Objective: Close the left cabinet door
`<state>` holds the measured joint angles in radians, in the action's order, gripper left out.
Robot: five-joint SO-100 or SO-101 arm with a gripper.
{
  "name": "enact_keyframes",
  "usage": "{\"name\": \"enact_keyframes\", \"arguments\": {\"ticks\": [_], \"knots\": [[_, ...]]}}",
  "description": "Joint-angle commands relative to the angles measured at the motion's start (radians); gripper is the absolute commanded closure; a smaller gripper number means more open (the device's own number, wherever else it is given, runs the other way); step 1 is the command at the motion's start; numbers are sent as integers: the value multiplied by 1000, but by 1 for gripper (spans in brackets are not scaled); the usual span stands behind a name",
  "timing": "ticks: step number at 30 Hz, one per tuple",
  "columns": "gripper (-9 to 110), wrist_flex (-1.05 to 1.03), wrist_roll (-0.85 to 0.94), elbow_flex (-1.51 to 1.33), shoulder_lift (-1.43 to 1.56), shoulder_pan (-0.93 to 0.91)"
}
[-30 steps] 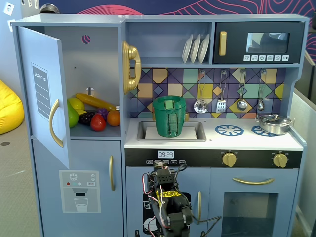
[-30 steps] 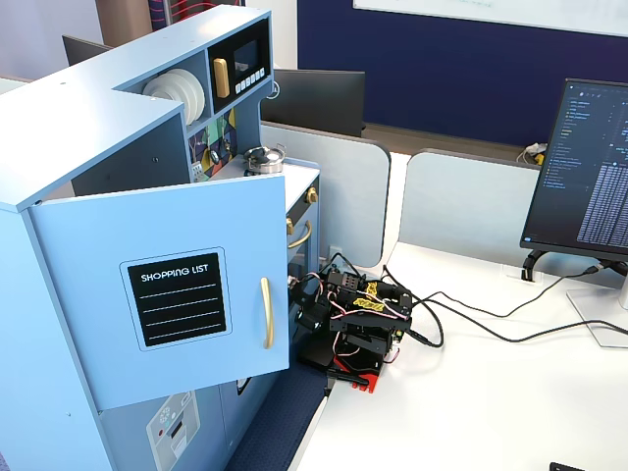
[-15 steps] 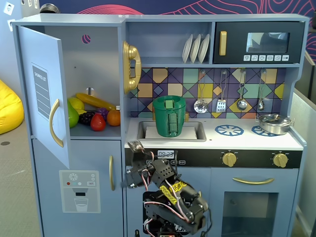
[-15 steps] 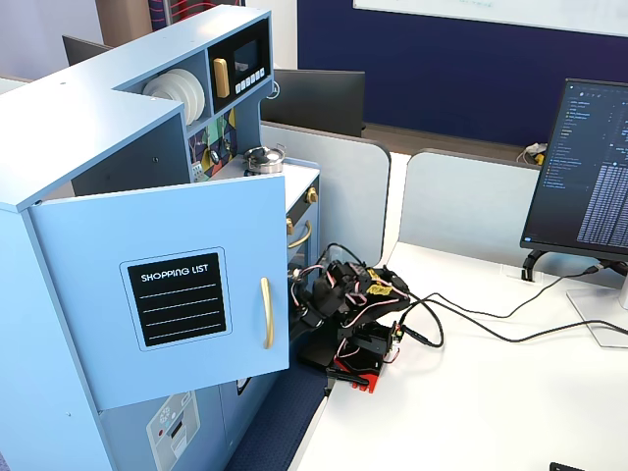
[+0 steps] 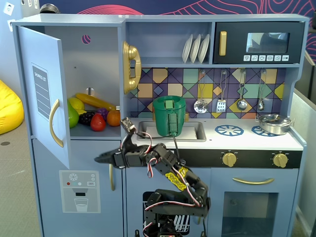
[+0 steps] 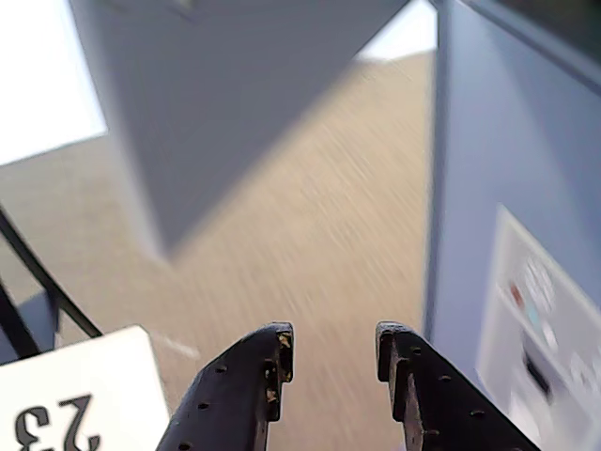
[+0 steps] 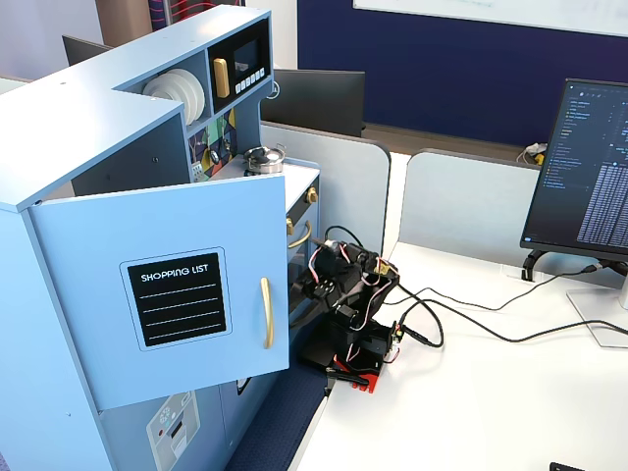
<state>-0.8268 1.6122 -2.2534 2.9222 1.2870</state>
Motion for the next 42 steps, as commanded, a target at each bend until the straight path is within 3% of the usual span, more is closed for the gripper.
{"name": "enact_keyframes", "arguments": {"ticks": [1, 7, 26, 42], "knots": [[102, 63, 107, 187, -106, 123], [102, 156, 212, 284, -230, 295], [102, 333, 288, 552, -635, 359], [102, 318, 272, 584, -643, 181]]}}
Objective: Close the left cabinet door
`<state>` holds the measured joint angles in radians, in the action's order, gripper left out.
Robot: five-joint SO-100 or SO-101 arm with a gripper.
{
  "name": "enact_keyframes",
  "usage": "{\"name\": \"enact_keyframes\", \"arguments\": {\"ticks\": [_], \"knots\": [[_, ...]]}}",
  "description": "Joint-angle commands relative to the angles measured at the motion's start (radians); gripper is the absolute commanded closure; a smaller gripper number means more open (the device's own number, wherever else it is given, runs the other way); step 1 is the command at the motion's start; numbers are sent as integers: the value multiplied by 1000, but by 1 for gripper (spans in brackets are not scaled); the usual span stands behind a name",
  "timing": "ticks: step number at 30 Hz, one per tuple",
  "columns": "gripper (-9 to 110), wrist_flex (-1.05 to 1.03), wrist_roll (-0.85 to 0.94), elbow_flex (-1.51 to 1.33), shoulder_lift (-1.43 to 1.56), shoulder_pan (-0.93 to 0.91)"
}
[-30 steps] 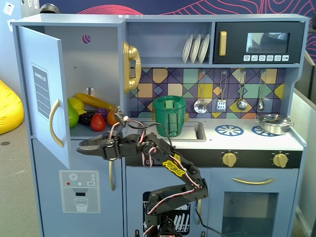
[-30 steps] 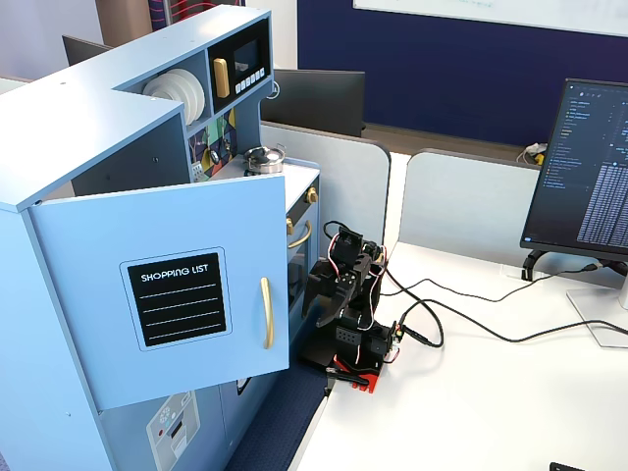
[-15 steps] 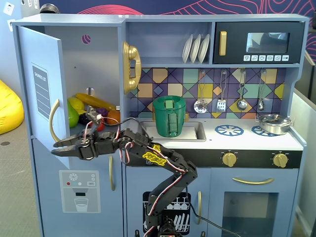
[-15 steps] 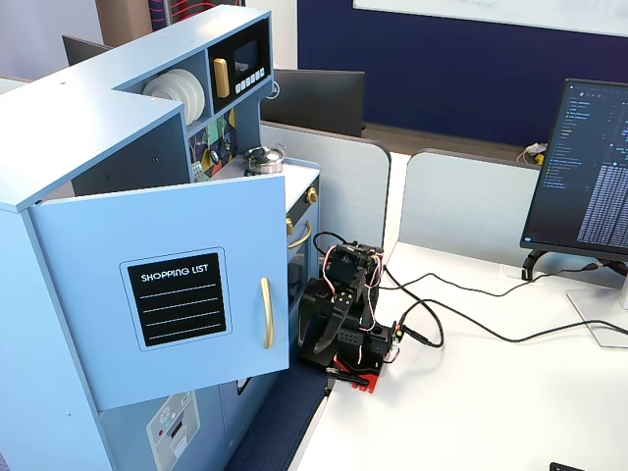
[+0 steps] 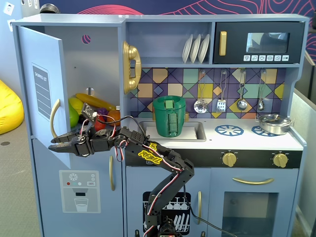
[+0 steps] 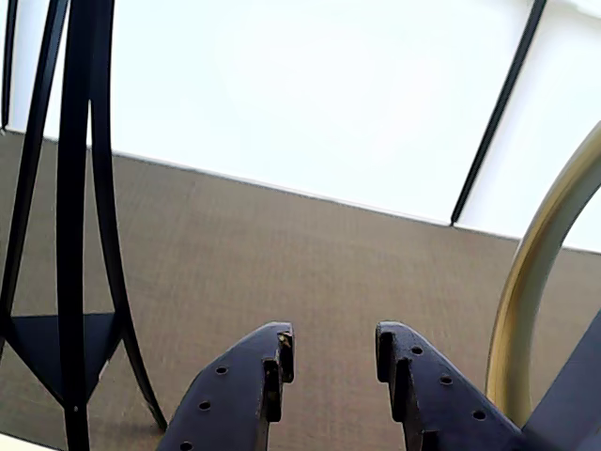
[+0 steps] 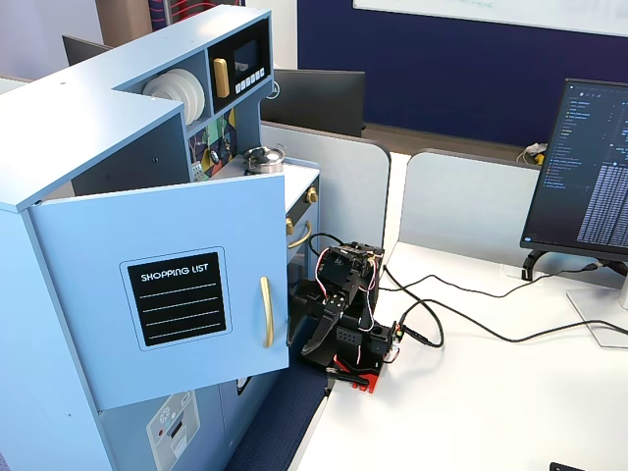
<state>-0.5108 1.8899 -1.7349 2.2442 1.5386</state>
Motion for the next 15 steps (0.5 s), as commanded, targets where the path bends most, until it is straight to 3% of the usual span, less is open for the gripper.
{"name": "enact_keyframes", "arguments": {"ticks": [1, 15], "knots": [[102, 2, -11, 64, 40, -92], [102, -71, -52, 34, 97, -390]]}}
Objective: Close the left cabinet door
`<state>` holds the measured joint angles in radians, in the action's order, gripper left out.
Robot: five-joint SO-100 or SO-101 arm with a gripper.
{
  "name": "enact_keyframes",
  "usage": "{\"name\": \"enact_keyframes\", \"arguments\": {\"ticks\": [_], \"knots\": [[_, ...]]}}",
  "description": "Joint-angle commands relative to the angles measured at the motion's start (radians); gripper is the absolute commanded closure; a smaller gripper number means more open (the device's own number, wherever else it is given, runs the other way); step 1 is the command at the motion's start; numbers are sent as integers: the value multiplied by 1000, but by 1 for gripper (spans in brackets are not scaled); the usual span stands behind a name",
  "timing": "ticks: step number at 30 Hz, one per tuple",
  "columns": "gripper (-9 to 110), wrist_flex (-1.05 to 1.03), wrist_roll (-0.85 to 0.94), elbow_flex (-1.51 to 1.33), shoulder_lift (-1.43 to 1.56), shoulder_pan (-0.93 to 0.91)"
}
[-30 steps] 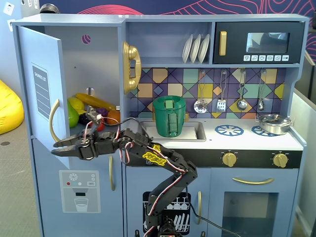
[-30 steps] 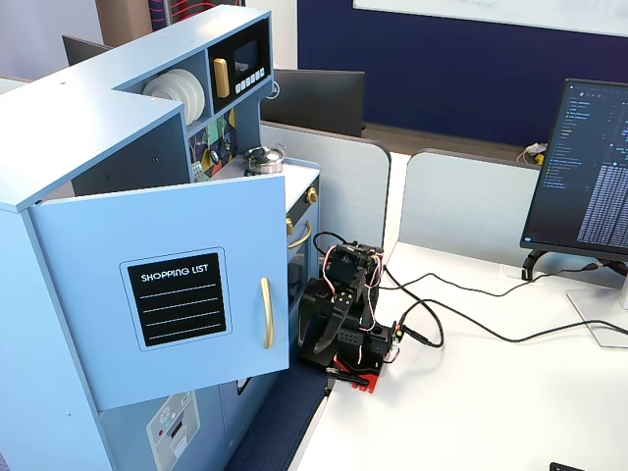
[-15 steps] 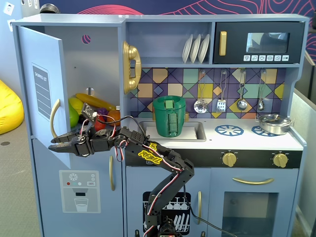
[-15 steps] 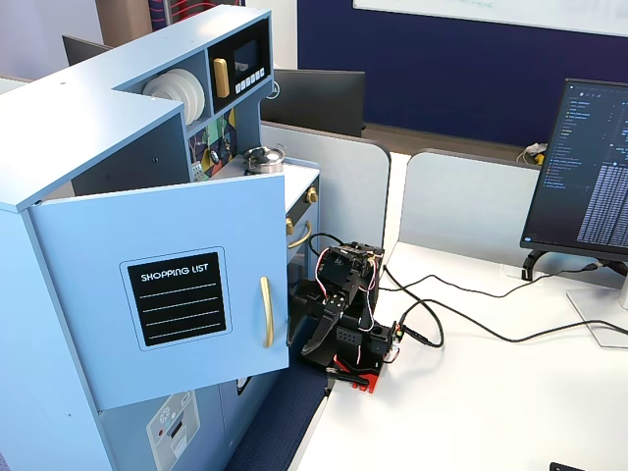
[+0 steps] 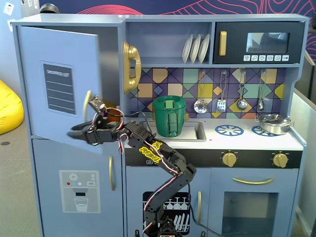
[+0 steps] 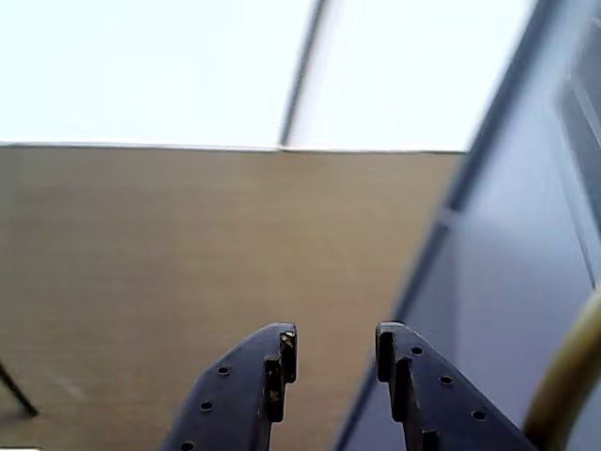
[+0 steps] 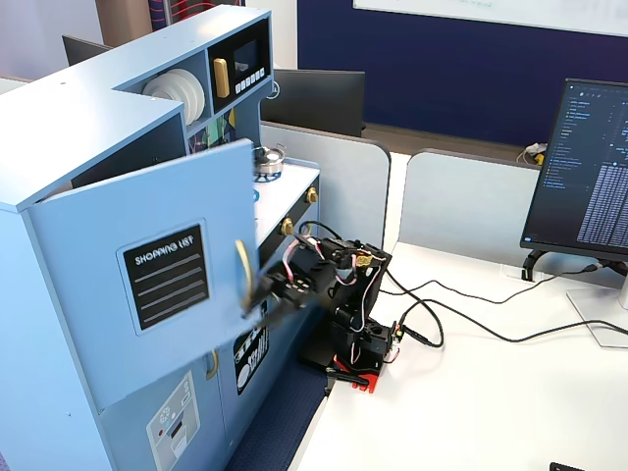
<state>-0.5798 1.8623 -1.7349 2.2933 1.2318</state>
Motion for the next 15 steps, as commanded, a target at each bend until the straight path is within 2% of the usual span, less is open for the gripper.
{"name": "enact_keyframes", "arguments": {"ticks": [1, 10, 15], "knots": [[102, -2, -29, 31, 48, -112], [102, 63, -61, 28, 5, -347], [102, 172, -44, 40, -66, -448]]}}
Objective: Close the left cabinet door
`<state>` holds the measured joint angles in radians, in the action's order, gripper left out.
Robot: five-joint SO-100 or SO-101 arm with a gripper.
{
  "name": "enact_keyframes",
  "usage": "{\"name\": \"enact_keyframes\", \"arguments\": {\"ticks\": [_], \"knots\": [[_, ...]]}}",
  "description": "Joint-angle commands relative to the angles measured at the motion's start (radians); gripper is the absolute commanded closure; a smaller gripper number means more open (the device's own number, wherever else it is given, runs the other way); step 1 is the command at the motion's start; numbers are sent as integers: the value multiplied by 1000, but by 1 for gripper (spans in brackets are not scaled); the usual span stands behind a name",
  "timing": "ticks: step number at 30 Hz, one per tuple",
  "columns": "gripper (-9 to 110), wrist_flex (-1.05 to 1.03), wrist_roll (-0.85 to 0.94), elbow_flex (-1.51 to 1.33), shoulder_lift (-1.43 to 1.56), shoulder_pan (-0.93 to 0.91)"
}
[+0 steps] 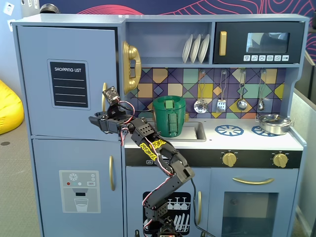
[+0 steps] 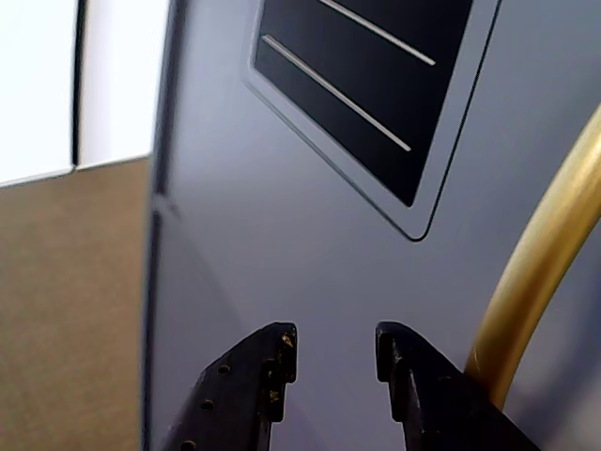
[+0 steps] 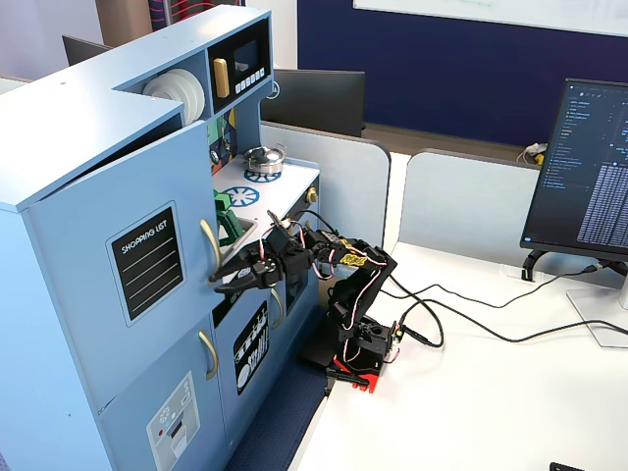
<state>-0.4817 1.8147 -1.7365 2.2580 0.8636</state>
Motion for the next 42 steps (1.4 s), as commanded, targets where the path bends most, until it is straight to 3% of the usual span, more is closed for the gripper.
{"name": "enact_keyframes", "arguments": {"ticks": [1, 13, 20, 33, 42], "knots": [[102, 80, 3, 51, -44, -95], [102, 72, 2, 23, -25, -155], [102, 29, -11, -275, 198, -161], [102, -150, -144, -775, 627, -454], [102, -416, -179, -971, 799, -664]]}}
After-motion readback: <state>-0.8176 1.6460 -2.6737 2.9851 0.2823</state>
